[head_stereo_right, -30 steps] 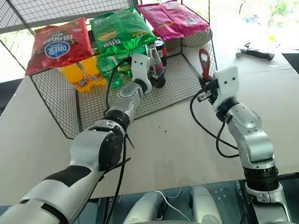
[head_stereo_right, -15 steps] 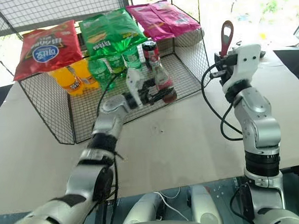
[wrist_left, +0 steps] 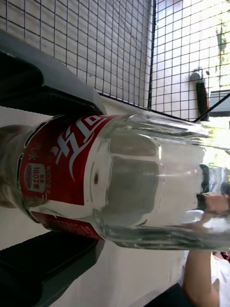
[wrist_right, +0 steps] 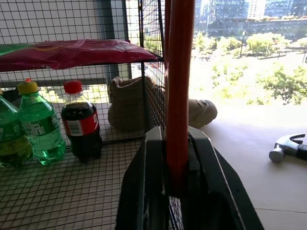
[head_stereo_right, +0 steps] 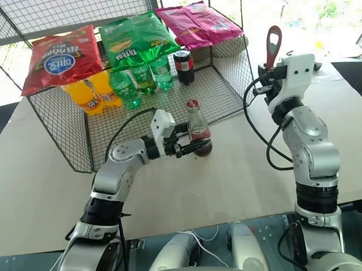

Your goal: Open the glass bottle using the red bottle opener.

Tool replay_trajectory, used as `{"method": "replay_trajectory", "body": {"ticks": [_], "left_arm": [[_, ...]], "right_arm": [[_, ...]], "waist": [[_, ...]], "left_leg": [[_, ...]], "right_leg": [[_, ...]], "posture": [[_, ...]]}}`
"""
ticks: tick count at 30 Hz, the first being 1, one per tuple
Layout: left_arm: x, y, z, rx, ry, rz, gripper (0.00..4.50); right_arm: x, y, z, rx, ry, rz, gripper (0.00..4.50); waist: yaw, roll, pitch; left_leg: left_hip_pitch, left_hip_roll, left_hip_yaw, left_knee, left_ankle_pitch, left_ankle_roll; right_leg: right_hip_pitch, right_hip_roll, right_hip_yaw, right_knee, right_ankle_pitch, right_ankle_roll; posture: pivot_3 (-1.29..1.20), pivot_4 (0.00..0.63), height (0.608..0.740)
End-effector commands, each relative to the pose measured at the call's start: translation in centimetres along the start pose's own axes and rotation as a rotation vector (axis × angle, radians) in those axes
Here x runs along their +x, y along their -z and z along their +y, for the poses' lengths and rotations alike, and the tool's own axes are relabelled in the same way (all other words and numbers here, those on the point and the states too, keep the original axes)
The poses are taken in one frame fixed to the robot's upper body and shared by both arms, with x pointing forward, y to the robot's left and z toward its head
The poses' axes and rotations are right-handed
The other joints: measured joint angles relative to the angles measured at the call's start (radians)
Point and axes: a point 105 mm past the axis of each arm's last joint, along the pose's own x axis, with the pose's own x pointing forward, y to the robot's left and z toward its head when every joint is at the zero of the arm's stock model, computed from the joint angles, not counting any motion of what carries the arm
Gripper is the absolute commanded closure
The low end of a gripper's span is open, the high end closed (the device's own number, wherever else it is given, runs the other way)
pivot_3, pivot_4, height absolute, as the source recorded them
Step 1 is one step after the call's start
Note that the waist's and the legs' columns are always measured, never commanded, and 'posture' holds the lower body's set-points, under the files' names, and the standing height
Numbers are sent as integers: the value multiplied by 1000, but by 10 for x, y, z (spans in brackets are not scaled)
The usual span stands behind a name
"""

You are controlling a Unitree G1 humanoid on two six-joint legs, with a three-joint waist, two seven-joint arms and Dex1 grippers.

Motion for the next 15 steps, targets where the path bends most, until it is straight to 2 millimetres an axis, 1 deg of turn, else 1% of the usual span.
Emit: {"method": "replay_trajectory", "body": {"ticks": [1,5,6,7,8,11,15], "left_arm": [[3,-16,5,82,-28,-46,1781],[6,-18,3,65,-1,-62,1781],[7,-20,2,61,8,-72,775],[7,-22,2,62,8,-77,457],[7,-23,3,64,7,-80,9],[7,-25,3,63,6,-86,9],[3,-40,-1,51,15,-180,9]], "right_arm": [[1,-14,5,-6,-27,-54,4500],[1,-15,5,-9,-26,-57,4500],[1,-15,5,-10,-27,-57,4500],[1,-15,5,-12,-27,-57,4500],[1,-15,5,-13,-28,-58,4500],[1,-15,5,-16,-26,-59,4500],[1,-15,4,-22,-24,-58,4500]], "waist": [[1,0,0],[6,0,0],[8,0,0],[11,0,0],[12,0,0],[13,0,0],[13,0,0]], "left_leg": [[0,0,0,0,0,0],[0,0,0,0,0,0],[0,0,1,0,0,0],[0,0,1,0,0,0],[0,0,0,0,0,0],[0,0,1,0,0,0],[0,0,0,0,0,0]], "right_leg": [[0,0,0,0,0,0],[0,0,0,1,0,0],[0,0,0,1,0,0],[0,0,0,1,0,0],[0,0,0,1,0,0],[0,0,0,1,0,0],[0,0,0,0,0,0]], "posture": [[0,150,735],[0,150,735],[0,150,735],[0,150,735],[0,150,735],[0,150,735],[0,150,735]]}}
